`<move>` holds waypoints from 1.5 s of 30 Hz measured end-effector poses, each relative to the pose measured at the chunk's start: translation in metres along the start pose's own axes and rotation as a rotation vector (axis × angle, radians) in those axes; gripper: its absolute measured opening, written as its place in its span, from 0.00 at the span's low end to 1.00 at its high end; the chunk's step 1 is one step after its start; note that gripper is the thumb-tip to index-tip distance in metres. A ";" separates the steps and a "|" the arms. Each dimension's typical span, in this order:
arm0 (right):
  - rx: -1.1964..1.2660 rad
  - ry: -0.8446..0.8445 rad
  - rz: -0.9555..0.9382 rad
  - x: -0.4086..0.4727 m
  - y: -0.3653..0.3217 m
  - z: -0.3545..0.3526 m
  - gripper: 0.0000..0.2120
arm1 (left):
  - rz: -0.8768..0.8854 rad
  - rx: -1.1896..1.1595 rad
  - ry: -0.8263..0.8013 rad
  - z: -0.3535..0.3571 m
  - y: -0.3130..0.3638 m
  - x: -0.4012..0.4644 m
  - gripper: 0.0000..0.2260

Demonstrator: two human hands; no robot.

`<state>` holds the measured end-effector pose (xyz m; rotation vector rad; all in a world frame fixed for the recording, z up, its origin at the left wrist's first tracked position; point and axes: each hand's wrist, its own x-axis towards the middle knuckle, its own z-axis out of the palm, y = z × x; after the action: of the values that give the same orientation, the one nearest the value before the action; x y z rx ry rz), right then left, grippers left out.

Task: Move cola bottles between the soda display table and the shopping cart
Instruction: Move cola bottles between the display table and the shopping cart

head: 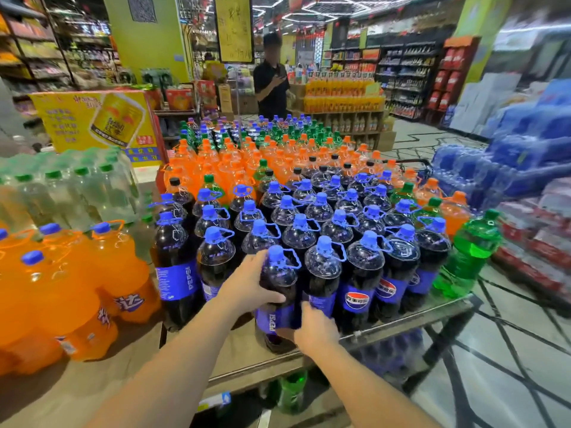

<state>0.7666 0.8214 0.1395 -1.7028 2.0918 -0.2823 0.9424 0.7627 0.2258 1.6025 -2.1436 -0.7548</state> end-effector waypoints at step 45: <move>-0.373 0.120 -0.594 0.114 -0.267 -0.082 0.47 | -0.508 0.087 0.131 -0.130 -0.154 -0.048 0.48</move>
<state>0.9476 0.6415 0.3013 -2.5752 1.7413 -0.1734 1.1487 0.7491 0.2363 2.2146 -1.7110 -0.6777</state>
